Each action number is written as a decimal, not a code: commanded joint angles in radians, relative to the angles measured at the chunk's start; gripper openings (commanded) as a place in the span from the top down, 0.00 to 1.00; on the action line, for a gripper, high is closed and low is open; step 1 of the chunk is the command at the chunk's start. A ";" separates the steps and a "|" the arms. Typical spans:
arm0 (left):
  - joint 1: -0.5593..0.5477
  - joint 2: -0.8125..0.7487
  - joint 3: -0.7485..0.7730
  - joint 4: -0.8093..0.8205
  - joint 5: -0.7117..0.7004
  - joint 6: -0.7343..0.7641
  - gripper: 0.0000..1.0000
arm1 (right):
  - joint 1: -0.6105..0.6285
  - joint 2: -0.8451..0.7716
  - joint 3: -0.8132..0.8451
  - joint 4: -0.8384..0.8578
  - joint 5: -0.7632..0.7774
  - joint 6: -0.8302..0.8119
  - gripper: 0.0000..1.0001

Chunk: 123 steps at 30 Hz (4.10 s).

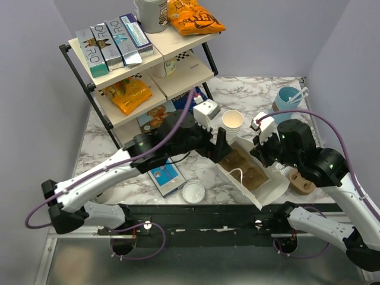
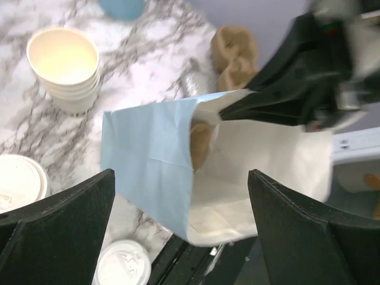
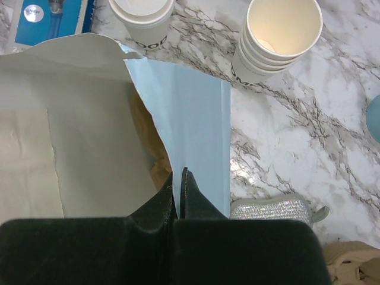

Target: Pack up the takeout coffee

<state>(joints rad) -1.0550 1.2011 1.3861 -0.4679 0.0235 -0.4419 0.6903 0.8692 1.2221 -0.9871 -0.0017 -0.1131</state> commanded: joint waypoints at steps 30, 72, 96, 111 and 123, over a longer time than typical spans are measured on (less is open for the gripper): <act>-0.003 0.226 0.105 -0.206 -0.163 -0.204 1.00 | 0.003 -0.050 0.120 0.229 -0.351 0.362 0.60; 0.047 0.184 0.044 -0.138 -0.108 -0.265 1.00 | 0.273 0.068 -0.334 0.232 0.170 0.303 0.99; 0.191 0.152 0.027 -0.120 0.072 -0.172 1.00 | 0.268 0.349 -0.161 0.027 0.118 0.124 0.99; 0.214 0.155 0.002 -0.038 0.243 -0.162 1.00 | 0.135 0.517 -0.199 0.059 0.012 0.204 0.99; 0.216 0.155 0.027 -0.029 0.225 -0.167 1.00 | 0.129 0.660 -0.203 0.068 -0.092 0.167 0.99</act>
<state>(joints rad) -0.8185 1.3750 1.3735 -0.5938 0.1535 -0.5900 0.8188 1.4761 1.0340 -0.9150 -0.0280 0.0742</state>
